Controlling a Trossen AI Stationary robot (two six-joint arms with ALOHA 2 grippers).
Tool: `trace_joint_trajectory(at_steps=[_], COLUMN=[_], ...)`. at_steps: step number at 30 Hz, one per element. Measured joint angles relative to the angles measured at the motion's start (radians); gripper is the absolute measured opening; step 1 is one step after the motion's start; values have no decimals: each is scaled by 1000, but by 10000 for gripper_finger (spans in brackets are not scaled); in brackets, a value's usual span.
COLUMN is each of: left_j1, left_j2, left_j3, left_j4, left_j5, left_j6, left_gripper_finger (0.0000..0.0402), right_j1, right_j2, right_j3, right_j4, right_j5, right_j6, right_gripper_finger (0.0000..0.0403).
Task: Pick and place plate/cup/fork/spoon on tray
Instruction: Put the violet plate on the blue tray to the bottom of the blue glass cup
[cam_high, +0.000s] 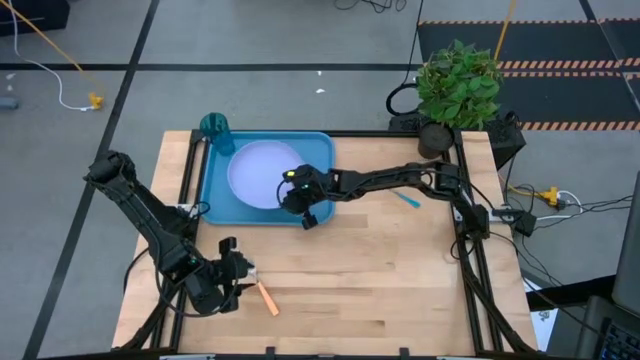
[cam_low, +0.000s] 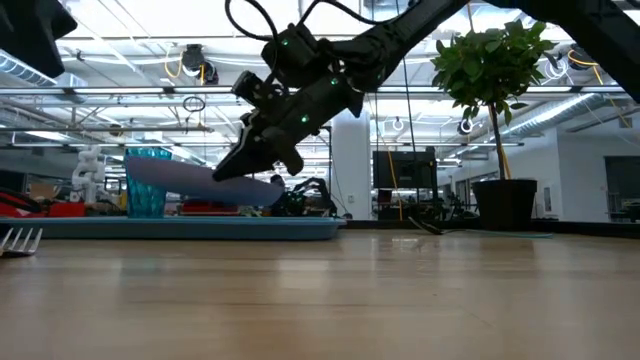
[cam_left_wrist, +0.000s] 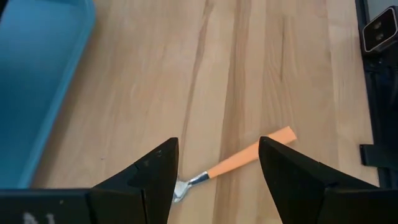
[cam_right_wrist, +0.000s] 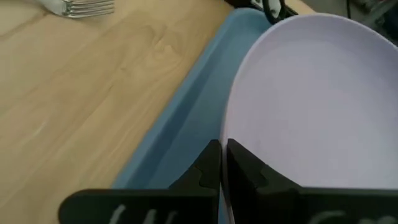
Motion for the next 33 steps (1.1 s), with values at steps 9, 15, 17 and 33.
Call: trace_joint_trajectory(at_steps=[9,15,17,33], left_j1=[7,8,9,12], left_j2=[0,0,0,0], left_j3=[0,0,0,0], left_j4=[10,13,13,16], left_j5=[-8,-17,-24,-47], left_j6=[25,42,43,61], left_gripper_finger=[223,223,223,223], right_j1=[14,13,13,4], right_j2=[58,78,80,89], right_j3=[-2,-1,-1,-1], right_j4=[57,96,98,107], right_j5=[1,5,4,-11], right_j6=[3,-1,-6,15], right_gripper_finger=[4,4,4,28])
